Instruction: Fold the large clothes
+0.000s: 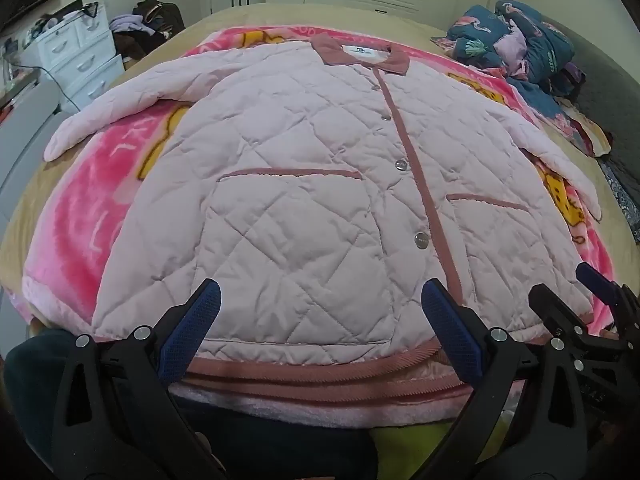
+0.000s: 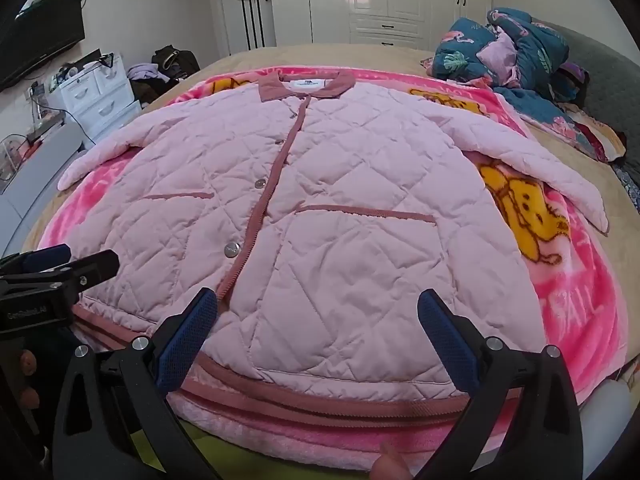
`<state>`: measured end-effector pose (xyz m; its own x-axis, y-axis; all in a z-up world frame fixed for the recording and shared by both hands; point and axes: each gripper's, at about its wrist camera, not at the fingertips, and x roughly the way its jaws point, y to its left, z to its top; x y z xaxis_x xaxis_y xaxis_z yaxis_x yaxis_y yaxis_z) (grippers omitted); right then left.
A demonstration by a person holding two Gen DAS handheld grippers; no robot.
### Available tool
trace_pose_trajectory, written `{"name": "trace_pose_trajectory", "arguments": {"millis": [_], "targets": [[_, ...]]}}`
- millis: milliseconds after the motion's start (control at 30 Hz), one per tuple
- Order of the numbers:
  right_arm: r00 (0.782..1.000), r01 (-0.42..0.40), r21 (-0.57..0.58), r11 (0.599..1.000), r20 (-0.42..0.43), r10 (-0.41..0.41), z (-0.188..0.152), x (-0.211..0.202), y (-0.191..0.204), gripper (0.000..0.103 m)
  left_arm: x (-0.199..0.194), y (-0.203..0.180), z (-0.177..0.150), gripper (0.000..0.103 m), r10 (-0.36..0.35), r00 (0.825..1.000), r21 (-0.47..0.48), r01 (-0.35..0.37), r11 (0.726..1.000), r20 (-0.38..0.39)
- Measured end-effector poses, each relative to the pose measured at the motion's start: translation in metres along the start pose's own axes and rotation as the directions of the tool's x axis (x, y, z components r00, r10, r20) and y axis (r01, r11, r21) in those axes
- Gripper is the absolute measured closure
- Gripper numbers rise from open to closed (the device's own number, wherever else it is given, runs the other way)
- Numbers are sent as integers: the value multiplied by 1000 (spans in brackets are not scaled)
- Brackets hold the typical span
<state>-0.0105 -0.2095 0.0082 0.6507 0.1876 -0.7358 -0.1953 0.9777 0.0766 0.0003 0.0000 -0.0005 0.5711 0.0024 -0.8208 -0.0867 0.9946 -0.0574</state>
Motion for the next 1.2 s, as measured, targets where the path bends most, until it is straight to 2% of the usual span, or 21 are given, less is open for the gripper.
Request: {"name": "trace_pose_trajectory", "arguments": {"millis": [100,400,1200], "targets": [[1000,-5,3,1000,-12,5,-1,4,-2,4,0,0,0,9,-4,1000,-3,4,1000,-1],[999,3,-23,1000,37,-2,-1,-12,10,4,-9,7,4,9,-5,1000,-8,5,1000,28],[999,9,-12,1000,40,-9,1,-12,7,4,-16,5,2,9,-1,999,0,1,1000,47]]}}
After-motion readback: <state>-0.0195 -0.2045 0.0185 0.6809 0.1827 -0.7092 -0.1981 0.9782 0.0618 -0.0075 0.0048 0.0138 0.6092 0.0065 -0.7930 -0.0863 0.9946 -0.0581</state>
